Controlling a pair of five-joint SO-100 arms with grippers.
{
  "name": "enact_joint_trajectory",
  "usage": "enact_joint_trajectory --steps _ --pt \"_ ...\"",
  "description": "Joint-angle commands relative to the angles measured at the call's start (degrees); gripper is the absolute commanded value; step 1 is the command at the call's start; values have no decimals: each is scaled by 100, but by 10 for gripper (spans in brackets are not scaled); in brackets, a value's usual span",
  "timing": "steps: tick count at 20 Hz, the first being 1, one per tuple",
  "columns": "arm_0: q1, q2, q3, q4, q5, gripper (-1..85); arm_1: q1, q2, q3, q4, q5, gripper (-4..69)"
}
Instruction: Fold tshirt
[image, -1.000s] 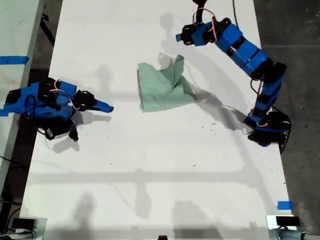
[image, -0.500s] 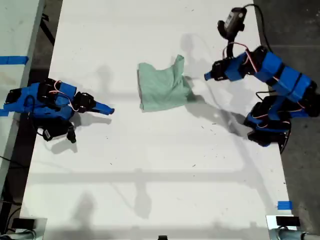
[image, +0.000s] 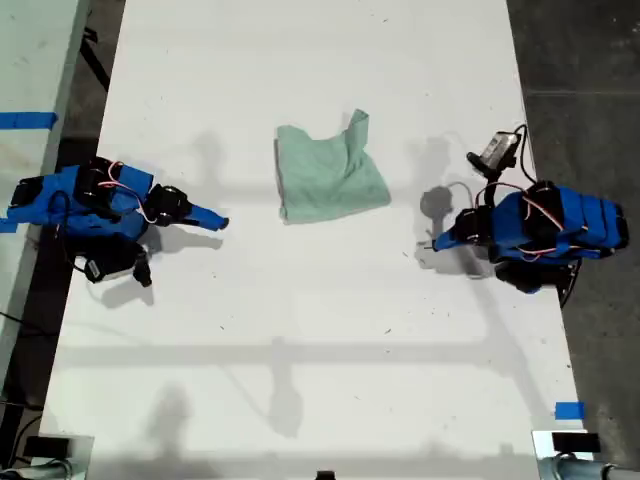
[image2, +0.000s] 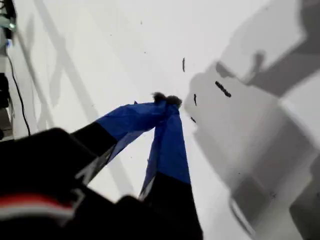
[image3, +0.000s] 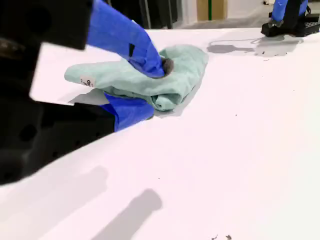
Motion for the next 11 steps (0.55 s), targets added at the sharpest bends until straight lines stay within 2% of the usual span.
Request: enact_joint_trajectory --steps 1,2,4,5,6,7,8,11 --pt "123 589 62 0 -44 107 -325 88 246 0 545 59" --pt "123 589 62 0 -44 107 -483 308 369 -325 615 92" --pt "123 589 62 0 -44 107 -492 316 352 -255 571 95" --pt "114 589 62 0 -44 107 -466 316 352 -255 -158 95" --pt "114 589 62 0 -44 107 -457 316 352 -255 -1310 95" --pt "114 589 62 0 -44 107 -466 316 352 -255 -2795 93" --pt "114 589 62 0 -44 107 -475 316 325 -185 -3647 89" --pt "105 589 62 0 -44 107 -475 316 316 -176 -3560 76"
